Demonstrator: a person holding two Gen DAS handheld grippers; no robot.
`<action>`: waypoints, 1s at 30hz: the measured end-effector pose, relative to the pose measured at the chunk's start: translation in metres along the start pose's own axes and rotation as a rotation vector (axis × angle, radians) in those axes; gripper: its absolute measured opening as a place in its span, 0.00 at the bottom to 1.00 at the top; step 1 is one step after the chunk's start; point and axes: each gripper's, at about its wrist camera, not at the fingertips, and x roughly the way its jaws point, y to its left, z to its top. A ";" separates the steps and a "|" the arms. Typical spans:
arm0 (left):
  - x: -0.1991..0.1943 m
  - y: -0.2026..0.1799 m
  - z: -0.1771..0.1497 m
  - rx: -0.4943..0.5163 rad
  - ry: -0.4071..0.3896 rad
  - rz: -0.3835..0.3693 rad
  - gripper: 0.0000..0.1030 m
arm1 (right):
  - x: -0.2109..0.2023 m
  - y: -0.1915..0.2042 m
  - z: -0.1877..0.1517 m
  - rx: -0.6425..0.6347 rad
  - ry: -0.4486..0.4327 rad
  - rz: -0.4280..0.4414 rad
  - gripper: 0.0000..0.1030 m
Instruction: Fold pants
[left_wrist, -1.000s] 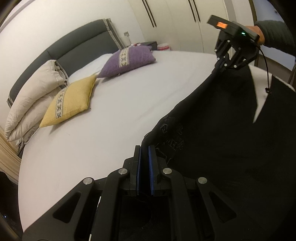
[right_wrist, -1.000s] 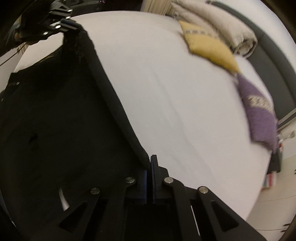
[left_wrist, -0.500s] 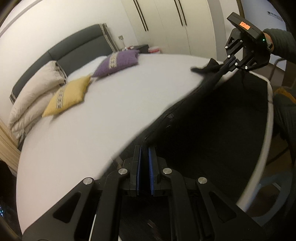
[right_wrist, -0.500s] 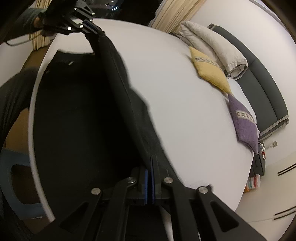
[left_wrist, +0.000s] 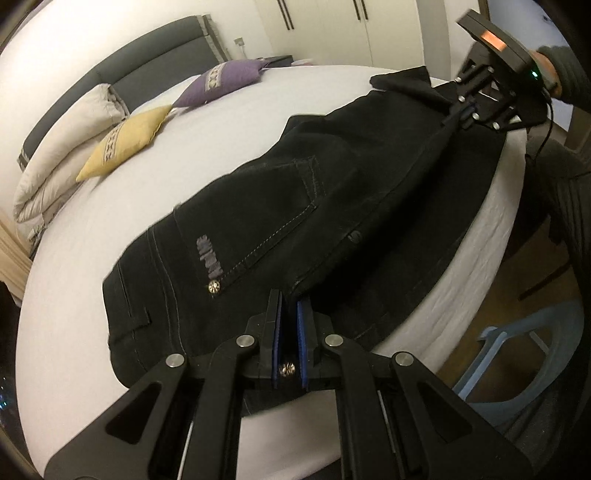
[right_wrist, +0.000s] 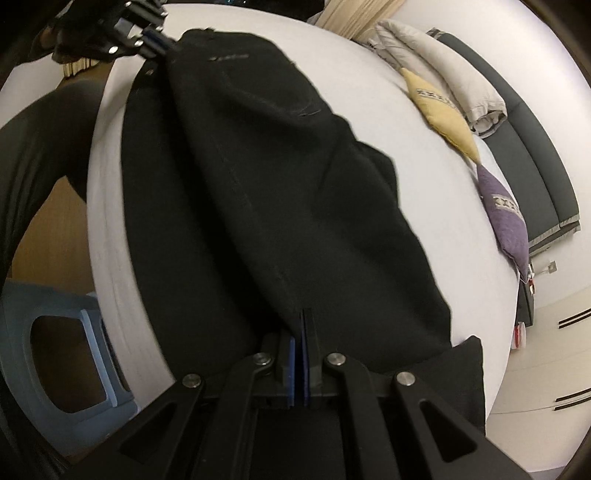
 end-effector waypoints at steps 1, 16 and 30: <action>0.003 0.007 0.007 -0.005 0.000 -0.007 0.06 | 0.000 0.004 0.000 -0.005 0.005 -0.004 0.03; -0.004 -0.006 0.005 0.028 0.001 -0.051 0.06 | -0.010 0.011 -0.027 0.054 0.016 0.003 0.03; 0.014 -0.006 -0.004 0.057 0.064 -0.057 0.11 | -0.001 0.023 -0.038 0.092 0.015 -0.019 0.06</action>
